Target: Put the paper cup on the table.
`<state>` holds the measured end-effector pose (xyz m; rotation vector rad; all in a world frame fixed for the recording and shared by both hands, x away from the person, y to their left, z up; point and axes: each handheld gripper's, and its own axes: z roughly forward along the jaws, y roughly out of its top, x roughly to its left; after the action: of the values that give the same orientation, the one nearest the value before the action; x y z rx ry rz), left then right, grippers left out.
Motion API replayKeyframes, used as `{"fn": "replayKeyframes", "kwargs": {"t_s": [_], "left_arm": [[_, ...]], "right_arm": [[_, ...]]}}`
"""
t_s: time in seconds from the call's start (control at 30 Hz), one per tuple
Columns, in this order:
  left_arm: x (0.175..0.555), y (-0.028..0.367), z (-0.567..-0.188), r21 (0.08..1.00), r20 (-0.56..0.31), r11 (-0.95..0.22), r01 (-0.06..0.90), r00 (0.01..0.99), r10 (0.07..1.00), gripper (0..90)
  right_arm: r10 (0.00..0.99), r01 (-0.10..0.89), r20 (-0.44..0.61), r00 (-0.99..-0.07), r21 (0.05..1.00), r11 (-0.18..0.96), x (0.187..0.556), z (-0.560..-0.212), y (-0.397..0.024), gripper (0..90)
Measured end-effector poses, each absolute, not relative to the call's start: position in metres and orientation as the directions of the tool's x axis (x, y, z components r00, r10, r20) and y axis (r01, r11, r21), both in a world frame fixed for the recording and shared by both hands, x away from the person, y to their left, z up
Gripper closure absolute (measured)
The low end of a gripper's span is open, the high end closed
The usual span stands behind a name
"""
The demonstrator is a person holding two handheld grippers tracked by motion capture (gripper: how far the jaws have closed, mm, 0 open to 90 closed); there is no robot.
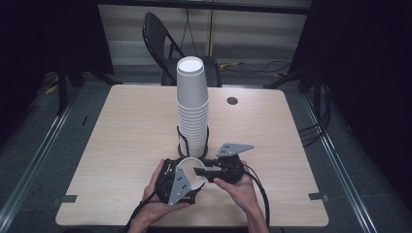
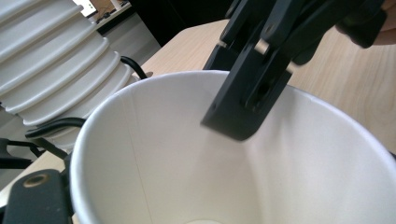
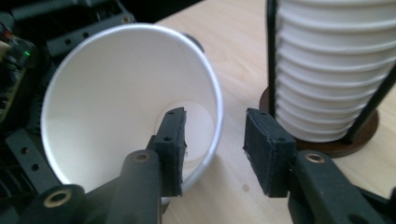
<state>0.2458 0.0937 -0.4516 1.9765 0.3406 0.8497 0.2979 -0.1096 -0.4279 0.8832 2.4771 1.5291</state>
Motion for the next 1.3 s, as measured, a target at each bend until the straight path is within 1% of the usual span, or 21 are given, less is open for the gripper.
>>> {"fn": "replayKeyframes", "kwargs": {"t_s": [0.07, 0.17, 0.33, 0.47, 0.57, 0.6, 0.63, 0.7, 0.77, 0.8, 0.9, 0.93, 1.1, 1.3], "left_arm": [[0.248, 0.096, -0.451, 0.850, 0.409, -0.520, -0.082, 0.724, 0.555, 11.6], [0.252, 0.099, -0.451, 0.863, 0.384, -0.502, -0.060, 0.724, 0.572, 11.5], [0.260, 0.107, -0.452, 0.893, 0.312, -0.451, -0.001, 0.723, 0.617, 11.4], [0.265, 0.116, -0.452, 0.916, 0.254, -0.400, 0.027, 0.732, 0.632, 11.3], [0.267, 0.123, -0.452, 0.923, 0.236, -0.384, 0.039, 0.729, 0.642, 11.2], [0.269, 0.126, -0.452, 0.928, 0.220, -0.369, 0.049, 0.727, 0.651, 11.2], [0.270, 0.129, -0.452, 0.931, 0.213, -0.362, 0.052, 0.728, 0.652, 11.2], [0.272, 0.134, -0.451, 0.938, 0.195, -0.342, 0.060, 0.724, 0.662, 11.2], [0.274, 0.138, -0.449, 0.943, 0.186, -0.328, 0.064, 0.716, 0.673, 11.2], [0.275, 0.140, -0.448, 0.944, 0.182, -0.322, 0.067, 0.711, 0.680, 11.2], [0.278, 0.146, -0.445, 0.949, 0.170, -0.305, 0.074, 0.695, 0.698, 11.2], [0.280, 0.149, -0.444, 0.954, 0.151, -0.286, 0.085, 0.689, 0.709, 11.2], [0.286, 0.158, -0.443, 0.964, 0.087, -0.230, 0.130, 0.665, 0.742, 11.2], [0.296, 0.167, -0.436, 0.965, 0.082, -0.221, 0.141, 0.638, 0.766, 11.2]], "right_arm": [[0.525, 0.420, 0.212, -0.824, 0.850, 0.317, 0.298, -0.427, -0.111, 58.7], [0.536, 0.412, 0.211, -0.817, 0.865, 0.288, 0.297, -0.427, -0.115, 56.1], [0.546, 0.392, 0.214, -0.810, 0.890, 0.234, 0.294, -0.426, -0.125, 52.3], [0.575, 0.380, 0.208, -0.791, 0.904, 0.195, 0.292, -0.426, -0.131, 47.0], [0.602, 0.363, 0.199, -0.773, 0.918, 0.163, 0.291, -0.427, -0.137, 40.9], [0.625, 0.348, 0.187, -0.758, 0.926, 0.145, 0.289, -0.429, -0.141, 36.2], [0.625, 0.348, 0.187, -0.758, 0.926, 0.145, 0.289, -0.429, -0.141, 36.2], [0.640, 0.338, 0.189, -0.745, 0.934, 0.118, 0.288, -0.430, -0.145, 33.4], [0.677, 0.334, 0.187, -0.712, 0.938, 0.093, 0.287, -0.432, -0.149, 27.2], [0.688, 0.330, 0.190, -0.700, 0.941, 0.076, 0.286, -0.433, -0.152, 25.9], [0.737, 0.316, 0.186, -0.649, 0.948, 0.038, 0.282, -0.435, -0.161, 16.0], [0.747, 0.311, 0.187, -0.638, 0.950, 0.027, 0.281, -0.436, -0.163, 14.5], [0.782, 0.277, 0.170, -0.600, 0.961, 0.004, 0.273, -0.444, -0.177, 13.5], [0.816, 0.268, 0.140, -0.560, 0.963, 0.019, 0.267, -0.456, -0.186, 13.5]]}}
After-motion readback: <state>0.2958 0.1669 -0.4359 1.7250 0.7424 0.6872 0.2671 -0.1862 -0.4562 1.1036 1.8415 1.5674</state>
